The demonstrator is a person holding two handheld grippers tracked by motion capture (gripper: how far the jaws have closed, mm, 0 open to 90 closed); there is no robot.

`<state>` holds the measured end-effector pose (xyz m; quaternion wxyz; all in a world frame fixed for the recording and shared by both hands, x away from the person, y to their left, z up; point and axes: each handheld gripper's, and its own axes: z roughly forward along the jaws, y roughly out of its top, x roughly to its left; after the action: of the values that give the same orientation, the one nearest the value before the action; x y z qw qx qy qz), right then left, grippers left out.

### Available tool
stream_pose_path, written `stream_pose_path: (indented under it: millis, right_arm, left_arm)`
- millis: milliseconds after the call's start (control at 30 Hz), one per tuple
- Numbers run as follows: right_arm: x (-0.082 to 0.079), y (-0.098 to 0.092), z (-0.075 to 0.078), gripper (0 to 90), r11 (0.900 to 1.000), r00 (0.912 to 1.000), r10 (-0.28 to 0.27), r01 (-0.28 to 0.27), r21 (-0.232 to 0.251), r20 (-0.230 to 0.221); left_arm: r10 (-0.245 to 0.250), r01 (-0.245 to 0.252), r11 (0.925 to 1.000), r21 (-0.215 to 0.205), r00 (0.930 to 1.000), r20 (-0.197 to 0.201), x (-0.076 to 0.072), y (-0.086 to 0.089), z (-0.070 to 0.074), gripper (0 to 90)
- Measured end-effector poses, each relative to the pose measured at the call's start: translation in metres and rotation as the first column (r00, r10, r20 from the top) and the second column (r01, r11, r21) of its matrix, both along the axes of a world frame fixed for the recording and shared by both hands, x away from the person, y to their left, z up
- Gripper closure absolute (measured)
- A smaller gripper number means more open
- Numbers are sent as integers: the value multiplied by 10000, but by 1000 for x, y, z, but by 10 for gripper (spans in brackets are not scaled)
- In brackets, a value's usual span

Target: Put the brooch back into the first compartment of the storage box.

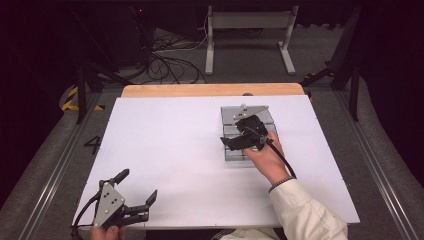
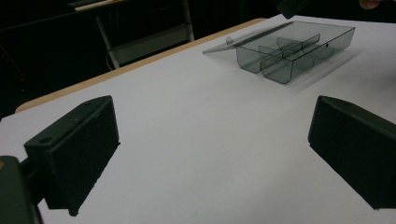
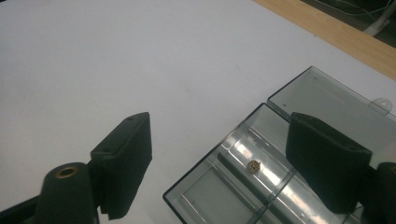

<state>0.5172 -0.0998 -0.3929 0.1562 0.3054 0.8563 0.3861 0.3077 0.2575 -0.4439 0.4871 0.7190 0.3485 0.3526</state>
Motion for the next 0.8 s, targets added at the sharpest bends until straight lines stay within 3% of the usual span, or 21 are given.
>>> stream_pose_path:
  millis: [433, 800]
  right_arm:
    - [-20, -14, 13, 67, 9975, 9984, 362, -387, 589, 437]
    - [-48, -41, 25, 26, 9891, 9912, 438, -606, 1340, 1245]
  left_arm:
    - [12, -12, 10000, 18, 10000, 1, 0, 0, 0, 25]
    - [25, -25, 10000, -11, 10000, -13, 0, -1, 0, 24]
